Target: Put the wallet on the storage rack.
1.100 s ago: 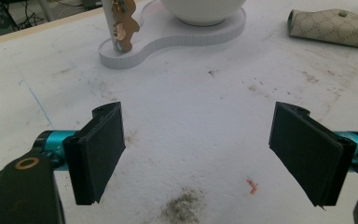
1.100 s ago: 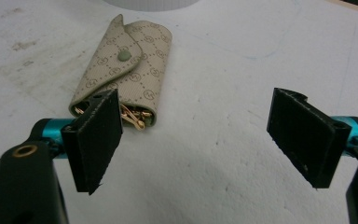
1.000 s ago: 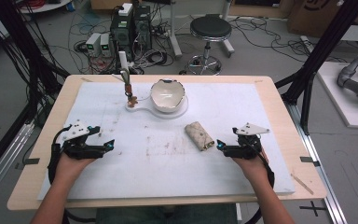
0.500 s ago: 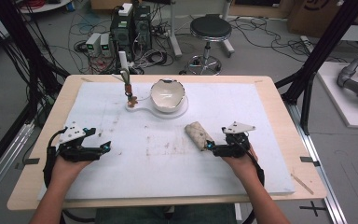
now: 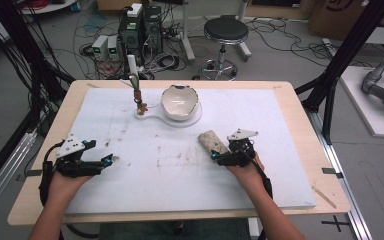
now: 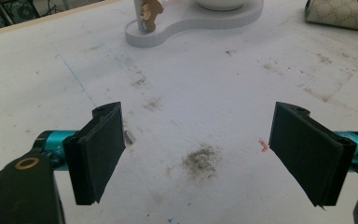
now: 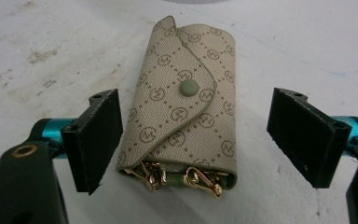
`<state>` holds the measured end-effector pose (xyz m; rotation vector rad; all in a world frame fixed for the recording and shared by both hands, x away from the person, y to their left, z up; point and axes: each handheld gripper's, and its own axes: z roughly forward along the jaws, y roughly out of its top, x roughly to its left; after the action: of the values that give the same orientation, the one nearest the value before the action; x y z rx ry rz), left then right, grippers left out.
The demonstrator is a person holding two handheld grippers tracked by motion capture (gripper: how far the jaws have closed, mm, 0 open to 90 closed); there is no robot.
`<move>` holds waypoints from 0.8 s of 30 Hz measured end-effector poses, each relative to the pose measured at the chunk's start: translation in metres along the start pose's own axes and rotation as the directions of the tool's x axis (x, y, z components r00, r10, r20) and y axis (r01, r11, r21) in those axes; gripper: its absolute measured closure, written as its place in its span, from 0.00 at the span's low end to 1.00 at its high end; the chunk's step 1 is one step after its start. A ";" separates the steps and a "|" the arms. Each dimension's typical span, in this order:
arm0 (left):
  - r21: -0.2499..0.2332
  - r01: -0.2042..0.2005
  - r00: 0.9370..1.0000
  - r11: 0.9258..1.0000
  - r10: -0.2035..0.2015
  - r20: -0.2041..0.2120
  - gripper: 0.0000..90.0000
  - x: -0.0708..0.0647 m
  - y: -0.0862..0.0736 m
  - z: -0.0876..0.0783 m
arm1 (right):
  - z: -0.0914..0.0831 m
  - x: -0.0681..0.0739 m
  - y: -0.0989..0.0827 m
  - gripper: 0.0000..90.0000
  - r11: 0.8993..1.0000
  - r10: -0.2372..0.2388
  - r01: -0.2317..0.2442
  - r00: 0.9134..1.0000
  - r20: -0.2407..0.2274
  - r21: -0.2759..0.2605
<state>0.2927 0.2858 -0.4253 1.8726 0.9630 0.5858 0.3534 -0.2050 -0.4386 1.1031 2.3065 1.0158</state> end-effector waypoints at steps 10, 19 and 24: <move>0.009 -0.005 1.000 1.000 0.005 0.006 0.20 -0.004 0.000 0.002 | 0.019 0.008 -0.004 0.18 0.995 0.009 -0.008 1.000 -0.010 0.101; 0.012 -0.011 1.000 1.000 0.010 0.011 0.20 -0.005 0.000 0.003 | 0.019 0.009 -0.005 0.19 0.995 0.006 -0.005 1.000 -0.008 0.101; 0.011 -0.007 1.000 1.000 0.007 0.012 0.20 -0.005 -0.001 0.004 | 0.014 0.005 -0.004 0.35 0.995 0.010 -0.008 1.000 -0.017 0.097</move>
<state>0.2925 0.2802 -0.4276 1.8880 0.9537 0.5736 0.3566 -0.1964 -0.4515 1.1473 2.3893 0.9293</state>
